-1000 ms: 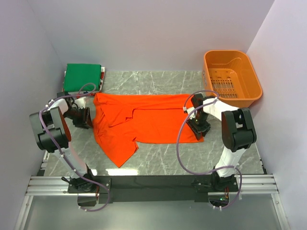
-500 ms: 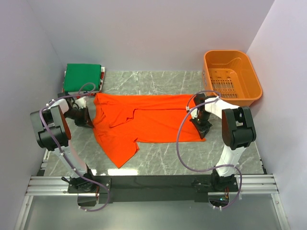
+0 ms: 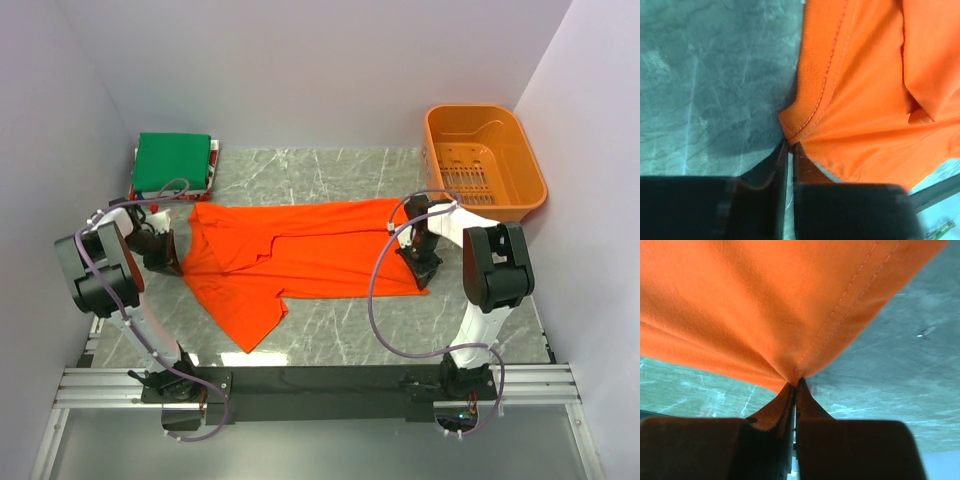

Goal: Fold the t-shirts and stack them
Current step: Fold the tshirt

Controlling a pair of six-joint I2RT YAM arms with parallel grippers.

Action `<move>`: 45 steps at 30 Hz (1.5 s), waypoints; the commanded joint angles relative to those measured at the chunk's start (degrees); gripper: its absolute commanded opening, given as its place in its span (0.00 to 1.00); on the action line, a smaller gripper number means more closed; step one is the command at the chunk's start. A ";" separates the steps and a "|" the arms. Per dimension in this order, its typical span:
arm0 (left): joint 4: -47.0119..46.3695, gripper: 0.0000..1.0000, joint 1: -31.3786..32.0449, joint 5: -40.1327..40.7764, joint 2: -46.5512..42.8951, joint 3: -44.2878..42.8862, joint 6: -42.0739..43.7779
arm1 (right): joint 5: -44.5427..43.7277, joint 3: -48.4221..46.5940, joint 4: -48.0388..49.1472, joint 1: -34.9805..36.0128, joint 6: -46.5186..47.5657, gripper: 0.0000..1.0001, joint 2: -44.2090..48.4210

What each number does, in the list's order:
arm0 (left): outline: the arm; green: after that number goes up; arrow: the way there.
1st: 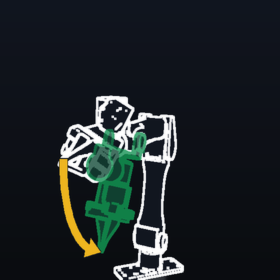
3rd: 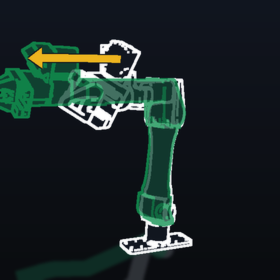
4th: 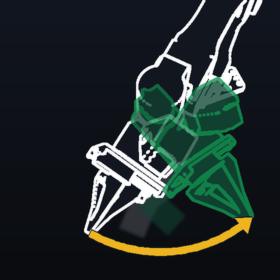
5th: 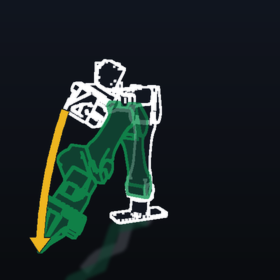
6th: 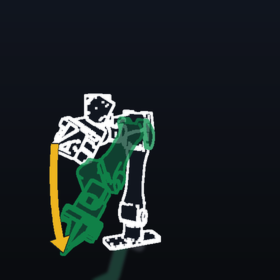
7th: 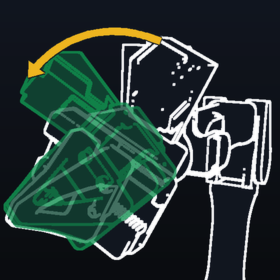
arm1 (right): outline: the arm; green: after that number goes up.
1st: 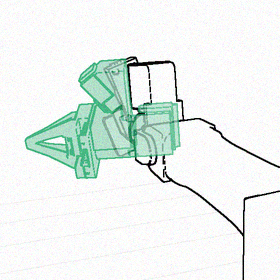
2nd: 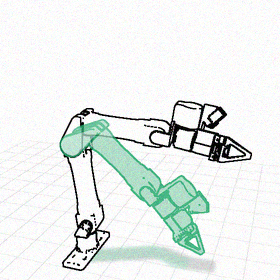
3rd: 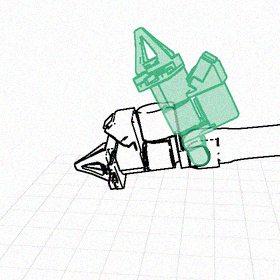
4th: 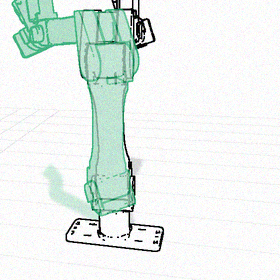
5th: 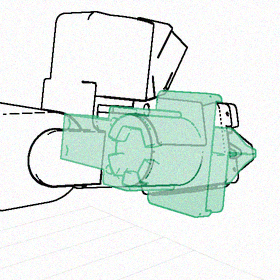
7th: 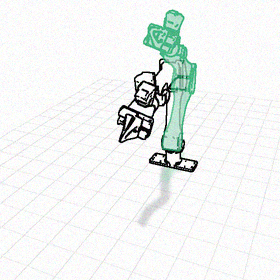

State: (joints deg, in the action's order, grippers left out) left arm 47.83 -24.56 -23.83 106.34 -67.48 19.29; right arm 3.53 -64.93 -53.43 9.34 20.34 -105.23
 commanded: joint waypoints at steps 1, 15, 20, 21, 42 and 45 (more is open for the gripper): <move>3.73 0.15 -0.67 3.19 -0.52 -3.00 5.05 | 1.21 0.07 -0.35 -0.47 2.16 0.06 -0.68; 21.36 0.63 16.27 -9.04 -29.84 7.06 43.19 | 2.80 1.37 -0.82 0.14 16.04 0.47 17.59; 15.54 0.61 34.29 -5.53 -37.52 17.54 42.85 | 2.71 10.75 11.65 1.55 25.17 0.48 24.53; 14.58 0.61 36.75 -4.82 -38.31 18.34 41.72 | 2.88 12.44 13.07 1.73 26.67 0.48 25.59; 6.92 0.58 52.26 5.02 -40.25 22.48 30.10 | 5.96 28.71 22.67 5.68 38.54 0.49 33.51; 6.92 0.58 44.28 5.29 -39.90 22.48 32.39 | 5.44 29.59 23.45 5.86 39.60 0.50 33.78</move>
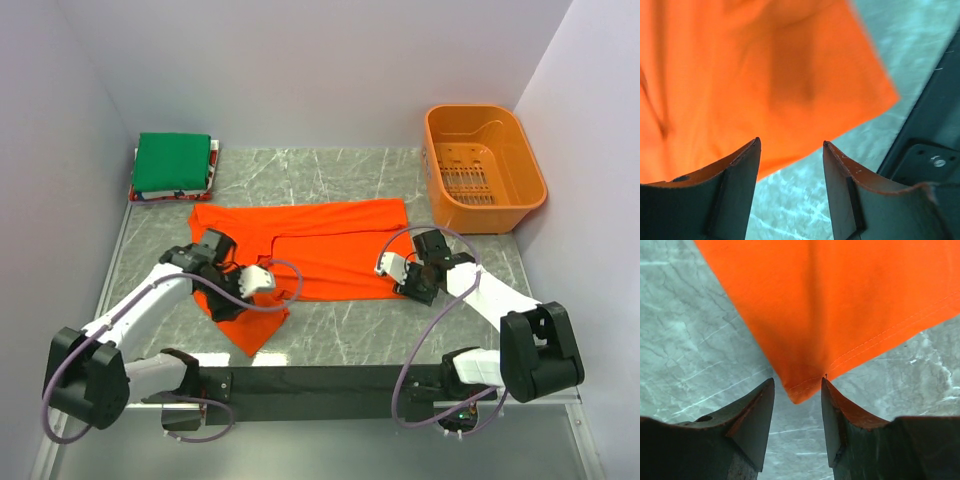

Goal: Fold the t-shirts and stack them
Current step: Fold the tshirt

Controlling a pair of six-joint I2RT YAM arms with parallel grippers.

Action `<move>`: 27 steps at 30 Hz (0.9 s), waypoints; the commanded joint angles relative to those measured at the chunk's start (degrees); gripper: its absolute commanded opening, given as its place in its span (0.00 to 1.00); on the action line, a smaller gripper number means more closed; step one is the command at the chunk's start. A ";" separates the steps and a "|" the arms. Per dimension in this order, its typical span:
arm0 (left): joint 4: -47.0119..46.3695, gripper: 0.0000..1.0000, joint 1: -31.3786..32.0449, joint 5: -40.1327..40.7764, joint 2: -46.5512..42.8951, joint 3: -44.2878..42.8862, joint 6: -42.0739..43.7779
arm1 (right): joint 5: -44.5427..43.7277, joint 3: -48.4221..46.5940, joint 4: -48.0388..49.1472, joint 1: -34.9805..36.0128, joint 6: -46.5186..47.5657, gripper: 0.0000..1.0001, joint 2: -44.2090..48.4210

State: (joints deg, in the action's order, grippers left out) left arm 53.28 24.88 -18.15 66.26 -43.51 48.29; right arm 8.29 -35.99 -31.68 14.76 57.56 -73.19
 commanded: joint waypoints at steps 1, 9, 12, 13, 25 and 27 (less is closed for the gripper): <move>1.83 0.58 -6.68 -0.83 0.62 -1.58 3.82 | 0.50 1.00 2.67 0.44 2.73 0.50 1.73; -0.10 0.60 -16.18 -0.75 3.61 -1.85 5.41 | -0.30 1.79 2.06 0.53 6.50 0.49 0.06; -2.38 0.59 -17.06 0.74 4.14 -0.53 5.32 | -0.91 2.85 1.89 0.53 7.65 0.49 0.50; -3.00 0.59 -17.67 1.10 4.14 -0.18 5.32 | -0.91 3.37 1.97 0.62 7.83 0.48 0.85; -15.12 0.54 -18.20 7.51 9.06 8.43 6.28 | -4.95 4.61 6.37 0.62 7.13 0.24 -2.48; -15.57 0.47 -18.20 7.87 9.68 9.40 7.07 | -5.74 4.44 6.46 0.53 6.60 0.13 -2.83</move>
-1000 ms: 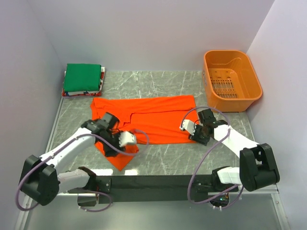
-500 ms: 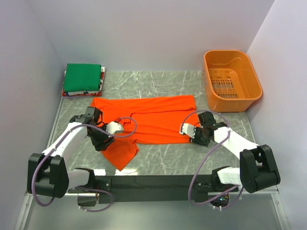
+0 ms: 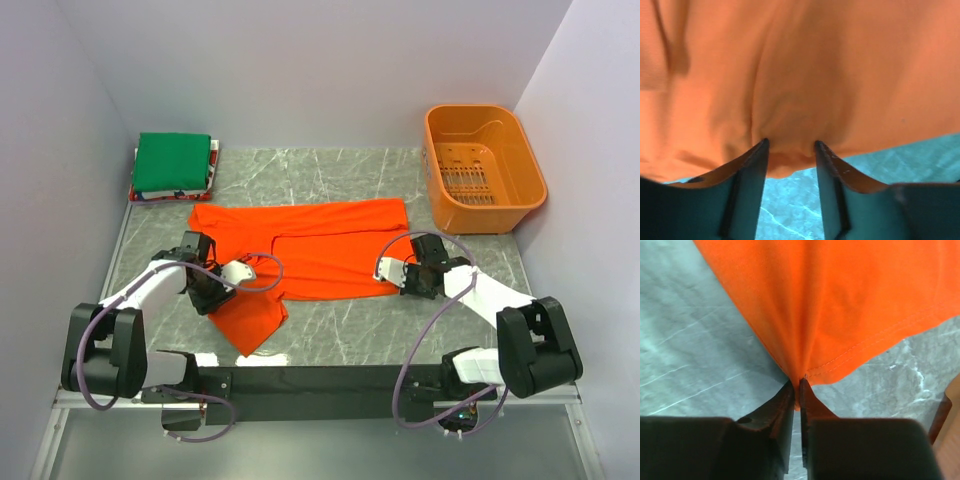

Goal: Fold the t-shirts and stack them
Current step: Fold the tshirt

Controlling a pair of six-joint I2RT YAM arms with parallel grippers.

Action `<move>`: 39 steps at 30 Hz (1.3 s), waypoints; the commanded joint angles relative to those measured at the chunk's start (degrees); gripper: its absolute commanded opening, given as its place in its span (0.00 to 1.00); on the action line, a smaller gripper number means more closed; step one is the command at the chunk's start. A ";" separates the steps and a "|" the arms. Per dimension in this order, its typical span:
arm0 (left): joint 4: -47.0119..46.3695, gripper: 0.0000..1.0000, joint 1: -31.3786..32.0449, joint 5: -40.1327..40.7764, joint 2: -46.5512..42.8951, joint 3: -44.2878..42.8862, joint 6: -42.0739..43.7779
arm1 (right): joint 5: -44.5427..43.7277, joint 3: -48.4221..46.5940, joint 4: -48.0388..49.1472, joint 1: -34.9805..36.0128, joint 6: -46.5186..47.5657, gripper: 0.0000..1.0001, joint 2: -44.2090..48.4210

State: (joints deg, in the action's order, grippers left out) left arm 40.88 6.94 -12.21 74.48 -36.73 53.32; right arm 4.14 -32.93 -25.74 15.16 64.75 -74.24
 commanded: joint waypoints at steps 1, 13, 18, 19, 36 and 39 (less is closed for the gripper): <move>-2.48 0.43 -0.26 2.01 1.46 3.06 2.23 | -1.94 1.03 0.34 0.14 -0.68 0.09 -2.14; 13.77 0.01 -3.16 -3.17 -9.35 -2.10 6.09 | 0.95 -3.28 -12.65 -0.48 -1.47 0.00 6.73; 15.72 0.01 -5.97 -5.19 -6.54 -5.37 6.62 | -0.80 -3.11 -12.94 -0.57 -1.29 0.05 5.95; 15.28 0.01 -6.15 -5.54 -6.10 -5.89 6.62 | -0.80 -3.80 -13.02 -0.48 -1.73 0.16 4.47; 15.28 0.01 -6.24 -5.72 -3.55 -6.78 7.41 | 0.78 0.49 -14.52 1.37 -0.42 0.37 10.34; 14.93 0.01 -6.24 -5.64 -3.11 -6.86 7.24 | 1.30 1.55 -13.47 1.98 0.11 0.37 10.61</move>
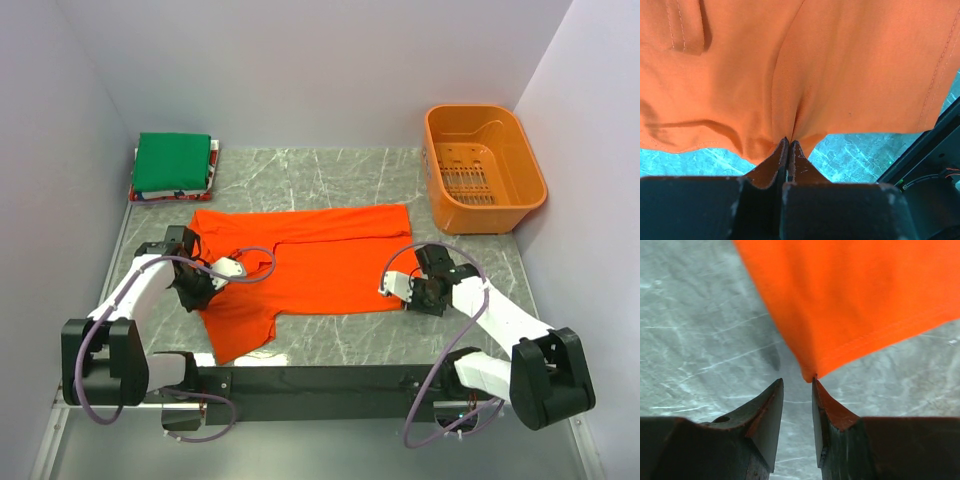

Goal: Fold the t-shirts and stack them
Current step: Fold the tshirt

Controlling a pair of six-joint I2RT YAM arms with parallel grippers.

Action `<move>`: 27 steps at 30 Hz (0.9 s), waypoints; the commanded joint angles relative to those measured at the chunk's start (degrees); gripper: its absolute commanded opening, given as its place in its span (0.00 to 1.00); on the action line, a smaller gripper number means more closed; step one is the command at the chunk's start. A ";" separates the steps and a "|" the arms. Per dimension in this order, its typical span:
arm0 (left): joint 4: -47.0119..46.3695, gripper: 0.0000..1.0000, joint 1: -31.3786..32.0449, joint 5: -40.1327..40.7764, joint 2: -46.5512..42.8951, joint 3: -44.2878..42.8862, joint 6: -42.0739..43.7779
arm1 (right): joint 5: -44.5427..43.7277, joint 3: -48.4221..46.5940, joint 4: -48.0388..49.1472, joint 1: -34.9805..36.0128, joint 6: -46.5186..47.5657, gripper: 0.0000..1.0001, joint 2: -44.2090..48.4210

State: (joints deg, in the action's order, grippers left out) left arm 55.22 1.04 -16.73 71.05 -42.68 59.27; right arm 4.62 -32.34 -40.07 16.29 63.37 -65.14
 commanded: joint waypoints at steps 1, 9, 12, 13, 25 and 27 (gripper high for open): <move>0.41 0.01 -0.42 -1.11 0.41 -0.83 1.29 | 0.91 1.13 1.31 1.02 1.49 0.37 1.34; 0.24 0.01 -0.60 -0.67 1.29 -1.01 1.73 | -0.75 2.02 7.73 2.86 -1.15 0.37 -4.55; 0.24 0.01 -0.77 -0.67 1.29 -1.27 2.08 | -1.11 2.54 7.73 3.04 -0.62 0.34 -5.69; 0.15 0.01 -0.77 -0.76 1.38 -1.36 2.26 | -1.37 2.63 7.73 3.13 -0.62 0.31 -6.04; 5.41 0.01 -4.20 -3.30 1.56 -5.57 3.84 | 1.53 -4.31 -4.39 1.46 -0.80 0.00 -1.13; 6.82 0.01 -4.90 -3.92 1.29 -6.98 4.45 | 2.41 -5.98 -7.19 1.55 -0.71 0.00 0.45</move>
State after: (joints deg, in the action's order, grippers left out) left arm 58.22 -2.85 -18.02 73.60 -46.35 61.21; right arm 4.49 -34.26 -40.91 18.33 62.70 -67.92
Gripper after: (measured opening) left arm 0.018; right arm 0.010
